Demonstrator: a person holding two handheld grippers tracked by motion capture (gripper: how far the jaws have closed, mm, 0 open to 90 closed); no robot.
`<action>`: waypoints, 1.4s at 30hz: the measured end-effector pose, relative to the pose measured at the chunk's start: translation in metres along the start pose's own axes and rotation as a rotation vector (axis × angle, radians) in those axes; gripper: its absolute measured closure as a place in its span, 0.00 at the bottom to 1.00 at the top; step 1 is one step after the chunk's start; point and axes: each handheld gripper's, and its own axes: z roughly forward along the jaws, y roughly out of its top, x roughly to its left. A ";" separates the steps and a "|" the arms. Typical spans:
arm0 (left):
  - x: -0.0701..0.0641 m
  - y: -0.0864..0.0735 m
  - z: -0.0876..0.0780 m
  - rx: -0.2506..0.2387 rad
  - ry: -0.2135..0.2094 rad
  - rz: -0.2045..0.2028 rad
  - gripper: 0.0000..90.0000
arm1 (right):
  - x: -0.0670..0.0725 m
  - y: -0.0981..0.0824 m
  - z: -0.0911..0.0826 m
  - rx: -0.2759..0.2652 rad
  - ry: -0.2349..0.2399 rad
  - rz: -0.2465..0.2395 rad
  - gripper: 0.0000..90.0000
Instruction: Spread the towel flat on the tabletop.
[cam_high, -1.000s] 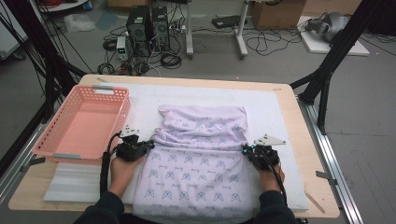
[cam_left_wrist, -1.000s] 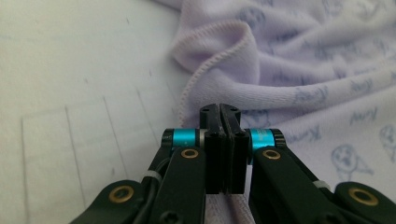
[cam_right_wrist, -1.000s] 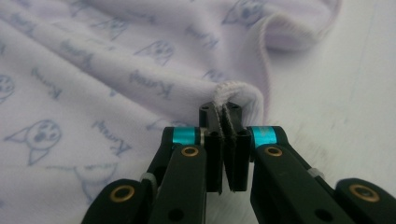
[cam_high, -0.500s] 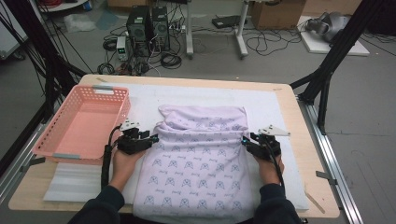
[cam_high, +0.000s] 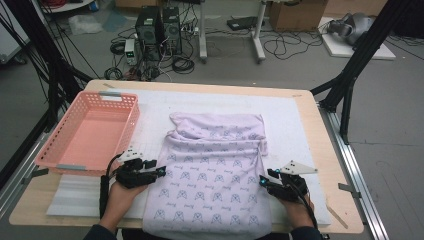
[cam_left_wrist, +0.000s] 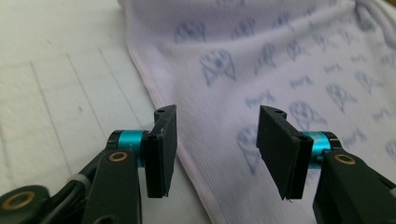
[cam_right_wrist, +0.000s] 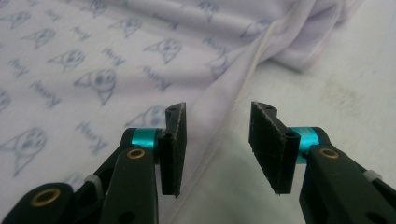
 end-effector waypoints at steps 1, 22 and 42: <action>-0.001 -0.002 -0.002 0.001 0.000 -0.003 0.54 | 0.001 -0.002 -0.001 0.003 -0.001 -0.009 0.61; -0.023 -0.028 -0.045 0.008 -0.028 0.008 0.98 | 0.014 -0.024 -0.042 0.008 0.059 -0.003 0.99; -0.036 -0.044 -0.092 -0.012 -0.174 0.013 0.94 | 0.039 -0.043 -0.099 -0.058 0.141 -0.066 0.98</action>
